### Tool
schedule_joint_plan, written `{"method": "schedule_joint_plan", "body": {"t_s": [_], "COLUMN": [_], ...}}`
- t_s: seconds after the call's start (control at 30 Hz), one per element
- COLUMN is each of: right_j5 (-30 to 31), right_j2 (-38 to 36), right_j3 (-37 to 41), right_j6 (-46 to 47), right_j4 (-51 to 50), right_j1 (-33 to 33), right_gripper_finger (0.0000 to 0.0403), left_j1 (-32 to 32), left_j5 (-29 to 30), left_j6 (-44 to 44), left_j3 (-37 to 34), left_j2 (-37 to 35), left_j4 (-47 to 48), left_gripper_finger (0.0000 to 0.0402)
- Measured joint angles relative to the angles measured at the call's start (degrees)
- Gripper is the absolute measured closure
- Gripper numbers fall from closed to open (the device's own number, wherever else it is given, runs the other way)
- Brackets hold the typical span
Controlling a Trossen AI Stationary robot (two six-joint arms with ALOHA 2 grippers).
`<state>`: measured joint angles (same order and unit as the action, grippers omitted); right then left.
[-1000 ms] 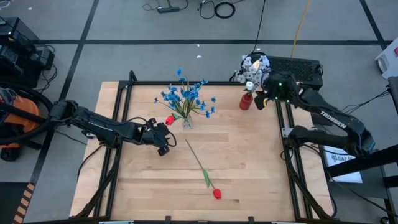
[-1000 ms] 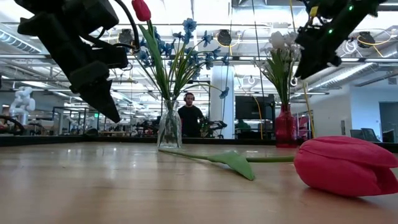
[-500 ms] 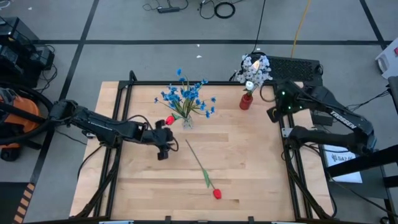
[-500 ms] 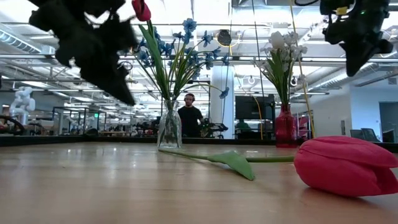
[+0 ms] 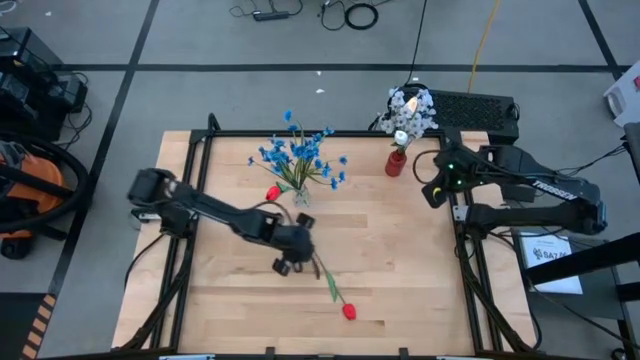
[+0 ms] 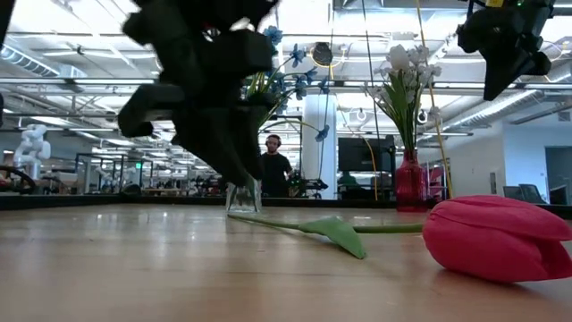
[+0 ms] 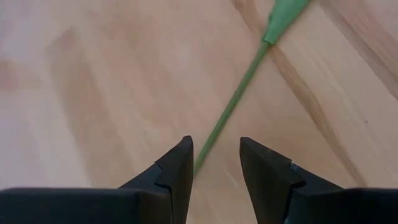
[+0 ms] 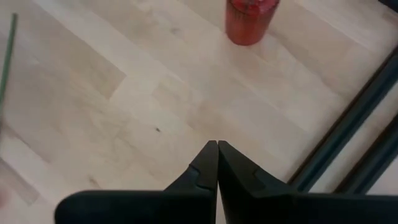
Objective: Sort flowers into vase by color
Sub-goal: Put the red flower into the transparent vase
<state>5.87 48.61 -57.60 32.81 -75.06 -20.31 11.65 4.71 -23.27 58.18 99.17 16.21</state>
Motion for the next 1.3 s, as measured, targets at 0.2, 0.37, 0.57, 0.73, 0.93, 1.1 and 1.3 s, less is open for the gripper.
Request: {"method": "schedule_joint_plan", "body": {"t_s": [0.2, 0.37, 0.57, 0.73, 0.93, 1.1, 1.3], "right_j5": [0.04, 0.07, 0.09, 0.27, 0.16, 0.13, 0.74], "right_j2": [-0.05, -0.07, -0.06, -0.08, -0.08, -0.33, -2.79], "right_j3": [0.02, 0.0, 0.02, 0.02, 0.02, 0.02, 0.02], "right_j6": [1.57, 3.11, 3.7, 4.38, 5.57, 7.68, 16.47], "right_j4": [-0.03, -0.08, -0.08, 0.0, -0.27, -0.74, -6.18], "right_j1": [2.35, 4.2, 6.02, 7.05, 9.09, 11.8, 16.28], "right_gripper_finger": [0.0402, 0.0402, 0.0402, 0.0402, 0.0403, 0.0403, 0.0403], "left_j1": [-2.41, -2.38, -1.46, -1.62, -3.34, -7.93, -13.74], "left_j5": [-8.43, -12.7, -14.9, -15.59, -15.19, -15.26, -17.54], "left_j6": [-12.46, -18.15, -20.68, -20.48, -15.84, -13.03, -11.98], "left_j3": [13.33, 22.54, 27.63, 27.86, 27.6, 27.64, 27.69], "left_j2": [10.06, 17.65, 22.64, 23.0, 21.22, 16.93, 14.23], "left_j4": [9.13, 16.66, 20.85, 21.58, 20.11, 14.26, 10.41], "left_gripper_finger": [0.0263, 0.0263, 0.0287, 0.0374, 0.0398, 0.0399, 0.04]}}
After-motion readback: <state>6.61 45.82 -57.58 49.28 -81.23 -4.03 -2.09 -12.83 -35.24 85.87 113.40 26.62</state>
